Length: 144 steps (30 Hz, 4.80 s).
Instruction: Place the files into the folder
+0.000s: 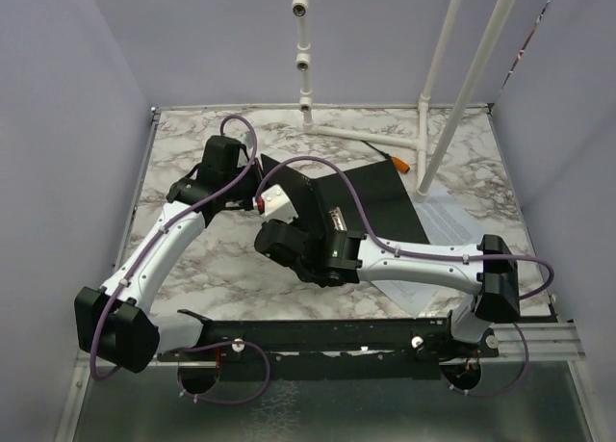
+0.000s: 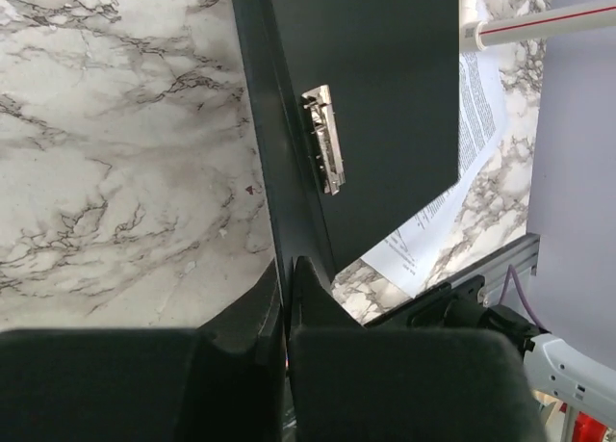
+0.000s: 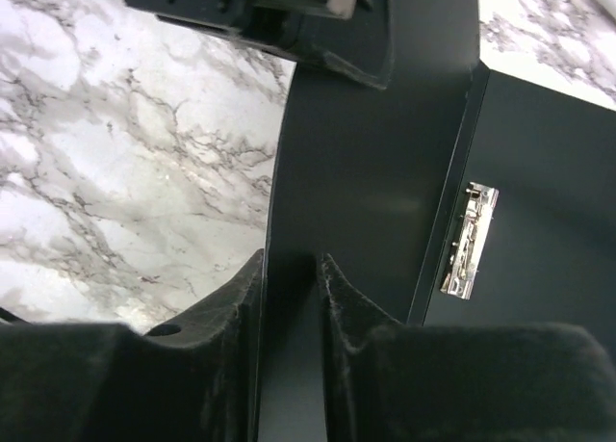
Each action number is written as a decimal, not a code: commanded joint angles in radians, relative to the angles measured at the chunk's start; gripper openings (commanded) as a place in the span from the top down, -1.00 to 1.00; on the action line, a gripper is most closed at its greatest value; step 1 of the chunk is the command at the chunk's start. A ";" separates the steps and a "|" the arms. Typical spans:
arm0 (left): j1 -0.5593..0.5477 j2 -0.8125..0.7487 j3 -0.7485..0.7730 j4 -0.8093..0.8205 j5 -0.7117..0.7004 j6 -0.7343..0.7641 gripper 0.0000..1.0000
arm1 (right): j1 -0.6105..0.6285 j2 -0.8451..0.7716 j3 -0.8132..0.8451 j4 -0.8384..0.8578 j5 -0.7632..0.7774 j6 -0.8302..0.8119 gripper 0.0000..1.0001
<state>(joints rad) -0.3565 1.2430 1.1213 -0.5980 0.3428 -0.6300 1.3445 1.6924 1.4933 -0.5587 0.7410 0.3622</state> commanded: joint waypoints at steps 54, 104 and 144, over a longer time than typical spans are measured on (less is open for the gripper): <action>0.016 -0.052 -0.101 -0.085 -0.715 0.250 -0.60 | -0.315 -0.107 -0.370 0.123 -0.399 0.152 -0.55; -0.024 -0.018 -0.451 0.137 -0.325 -0.080 -0.98 | -0.368 0.168 -0.253 0.044 -0.343 0.143 0.83; -0.049 0.108 -0.519 0.203 -0.397 -0.132 -0.98 | -0.366 0.260 -0.306 -0.022 -0.312 0.145 0.99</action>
<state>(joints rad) -0.4015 1.3102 0.6468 -0.3740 -0.0113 -0.7494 0.9825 1.8759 1.2270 -0.4976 0.4046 0.4980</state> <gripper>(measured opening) 0.989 0.006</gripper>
